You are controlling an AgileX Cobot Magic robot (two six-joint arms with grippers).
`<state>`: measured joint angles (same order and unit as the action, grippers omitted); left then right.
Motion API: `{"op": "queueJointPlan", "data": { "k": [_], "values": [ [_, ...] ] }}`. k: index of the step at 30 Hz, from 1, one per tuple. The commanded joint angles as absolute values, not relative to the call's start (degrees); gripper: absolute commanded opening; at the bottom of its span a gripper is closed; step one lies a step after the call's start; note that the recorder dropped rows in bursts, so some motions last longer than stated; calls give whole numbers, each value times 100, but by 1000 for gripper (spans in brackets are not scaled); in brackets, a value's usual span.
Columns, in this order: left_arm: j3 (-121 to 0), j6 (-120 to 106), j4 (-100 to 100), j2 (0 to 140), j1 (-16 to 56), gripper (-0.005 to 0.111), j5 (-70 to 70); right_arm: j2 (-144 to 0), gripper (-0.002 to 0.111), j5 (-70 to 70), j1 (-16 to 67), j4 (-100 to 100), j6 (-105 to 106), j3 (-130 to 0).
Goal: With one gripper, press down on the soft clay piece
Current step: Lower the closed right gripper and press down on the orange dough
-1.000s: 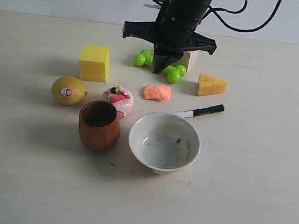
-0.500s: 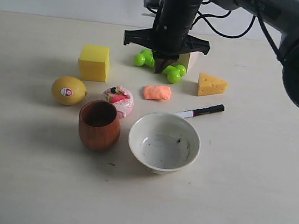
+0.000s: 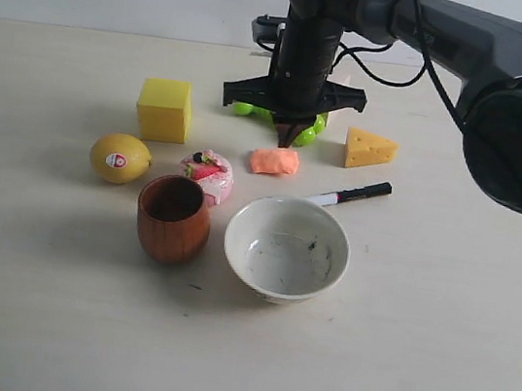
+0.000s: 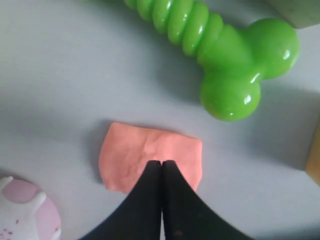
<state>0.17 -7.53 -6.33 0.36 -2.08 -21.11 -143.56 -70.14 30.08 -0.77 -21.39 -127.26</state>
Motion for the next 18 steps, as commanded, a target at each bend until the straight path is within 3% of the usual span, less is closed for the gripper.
{"op": "queueJointPlan", "data": {
  "k": [1,18],
  "values": [
    [0,-757,-618,0,-212,0,-2058,-14426,0,-6996,2981,-95,-2208,-12773],
    [0,-757,-618,0,-212,0,-2058,-14565,0,-6996,2994,222,-2242,-12773]
  ]
}}
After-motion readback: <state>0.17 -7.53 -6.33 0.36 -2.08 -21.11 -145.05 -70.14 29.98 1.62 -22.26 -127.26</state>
